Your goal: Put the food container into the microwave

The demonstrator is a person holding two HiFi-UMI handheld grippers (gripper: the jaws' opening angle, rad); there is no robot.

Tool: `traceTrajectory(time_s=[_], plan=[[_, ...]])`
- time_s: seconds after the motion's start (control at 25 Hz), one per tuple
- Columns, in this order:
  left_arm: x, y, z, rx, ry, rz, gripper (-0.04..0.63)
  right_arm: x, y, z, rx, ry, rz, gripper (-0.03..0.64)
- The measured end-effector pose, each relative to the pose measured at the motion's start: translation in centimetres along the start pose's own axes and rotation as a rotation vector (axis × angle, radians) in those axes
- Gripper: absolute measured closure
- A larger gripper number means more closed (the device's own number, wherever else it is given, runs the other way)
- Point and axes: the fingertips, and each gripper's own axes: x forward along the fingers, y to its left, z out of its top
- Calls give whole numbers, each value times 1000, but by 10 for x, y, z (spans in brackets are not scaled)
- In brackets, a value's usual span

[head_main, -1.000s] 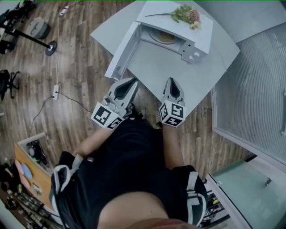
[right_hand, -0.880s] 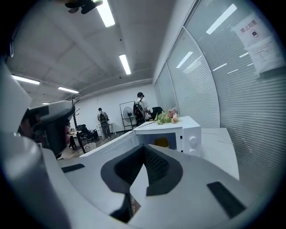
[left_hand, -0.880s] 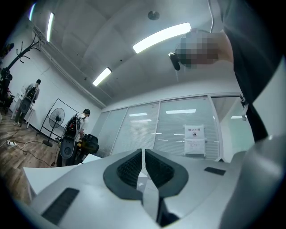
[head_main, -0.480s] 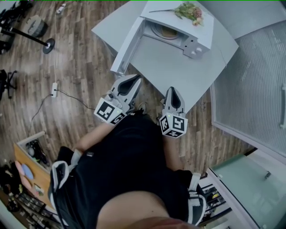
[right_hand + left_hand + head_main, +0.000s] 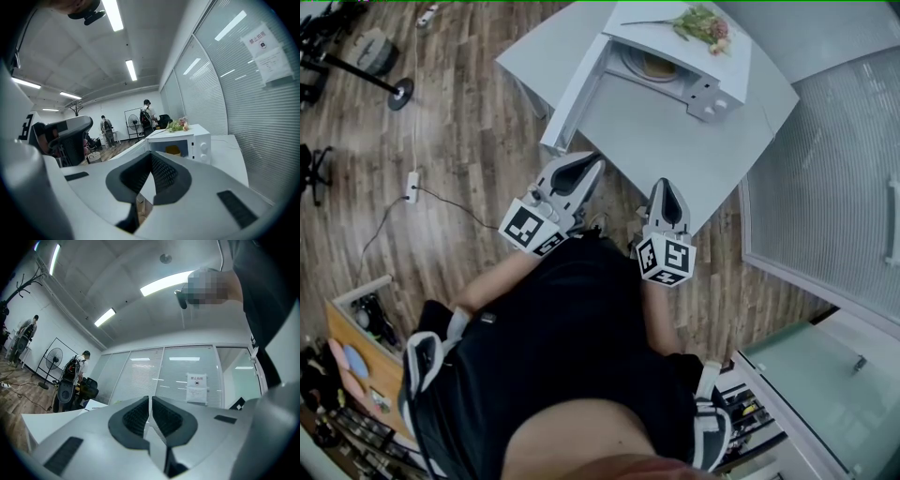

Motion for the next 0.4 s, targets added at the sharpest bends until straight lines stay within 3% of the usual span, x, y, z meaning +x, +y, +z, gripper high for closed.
traceTrajectory(time_s=[0.4], plan=[[-11, 3, 5, -8, -1, -17, 554, -5, 11, 1, 4, -15, -16, 594]])
